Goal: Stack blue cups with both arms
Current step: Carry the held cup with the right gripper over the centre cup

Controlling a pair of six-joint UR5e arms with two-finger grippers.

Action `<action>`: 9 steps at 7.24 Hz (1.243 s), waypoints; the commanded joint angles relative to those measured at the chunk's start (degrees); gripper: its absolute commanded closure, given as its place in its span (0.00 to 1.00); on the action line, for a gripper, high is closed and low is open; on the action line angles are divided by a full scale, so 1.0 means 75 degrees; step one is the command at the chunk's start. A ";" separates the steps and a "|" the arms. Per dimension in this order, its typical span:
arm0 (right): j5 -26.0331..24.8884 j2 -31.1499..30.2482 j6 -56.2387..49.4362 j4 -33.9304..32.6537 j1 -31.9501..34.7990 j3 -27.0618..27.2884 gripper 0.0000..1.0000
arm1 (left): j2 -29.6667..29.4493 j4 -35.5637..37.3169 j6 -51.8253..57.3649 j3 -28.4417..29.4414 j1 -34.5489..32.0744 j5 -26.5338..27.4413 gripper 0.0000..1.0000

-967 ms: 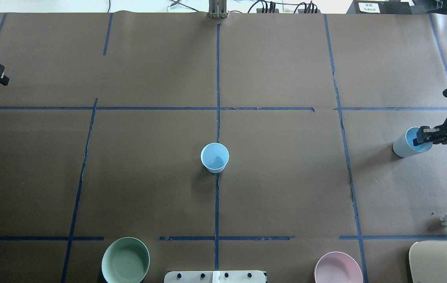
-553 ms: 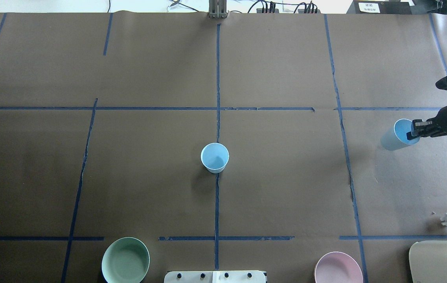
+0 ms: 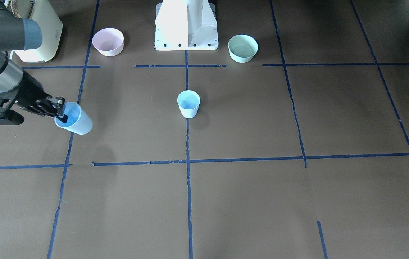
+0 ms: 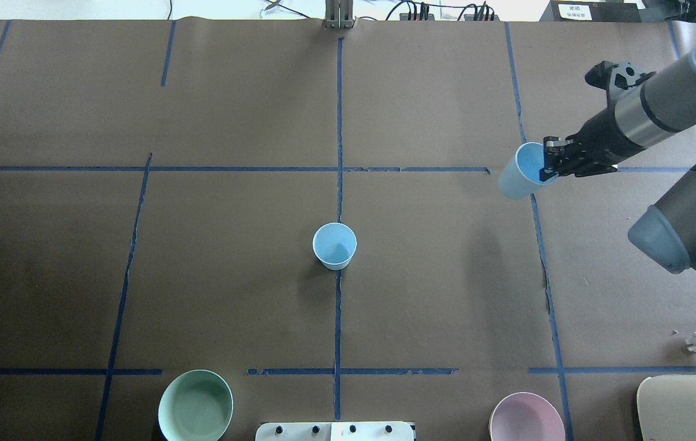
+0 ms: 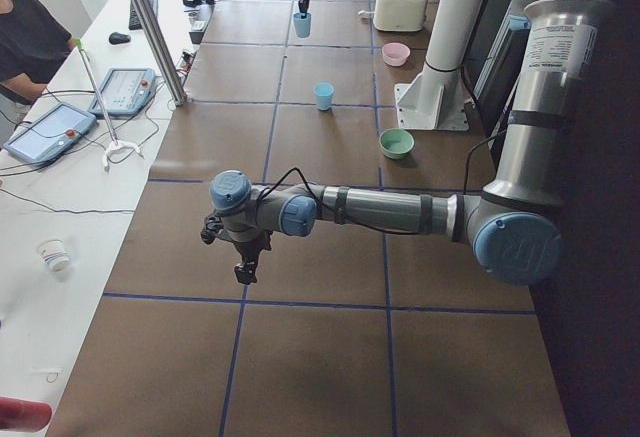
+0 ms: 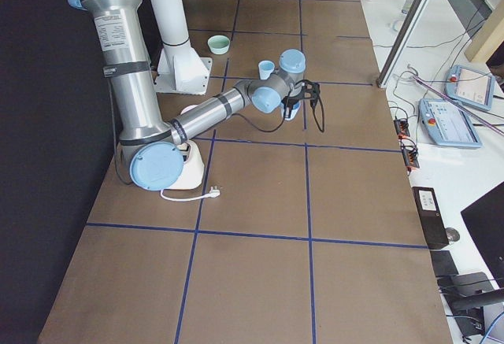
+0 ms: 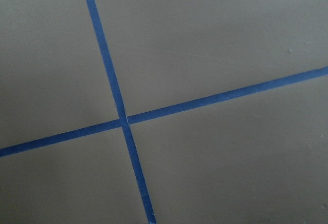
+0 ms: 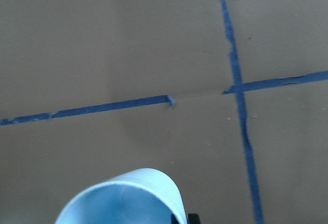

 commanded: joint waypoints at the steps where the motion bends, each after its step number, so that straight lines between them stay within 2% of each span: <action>1: -0.0926 0.1631 0.1162 -0.1674 -0.1165 0.0390 1.00 | 0.0124 -0.0074 0.0086 0.0003 -0.0020 0.0000 0.00; 2: -0.1257 0.1998 0.1387 -0.2018 -0.1507 0.0472 1.00 | 0.0124 -0.0074 0.0086 0.0003 -0.0124 0.0000 0.00; 3: -0.1411 0.2129 0.1540 -0.2021 -0.1697 0.0473 1.00 | 0.0124 -0.0074 0.0075 0.0003 -0.0311 -0.0046 0.00; 5: -0.2194 0.2340 0.1600 -0.2045 -0.2491 0.0403 1.00 | 0.0322 -0.0074 0.0086 -0.0044 -0.0429 -0.0070 0.00; 7: -0.2442 0.2575 0.1623 -0.2092 -0.2891 0.0344 1.00 | 0.0358 -0.0074 0.0086 -0.0056 -0.0558 -0.0070 0.00; 9: -0.2806 0.2972 0.1939 -0.2092 -0.3209 -0.0006 1.00 | 0.0405 -0.0074 0.0086 -0.0068 -0.0582 -0.0059 0.00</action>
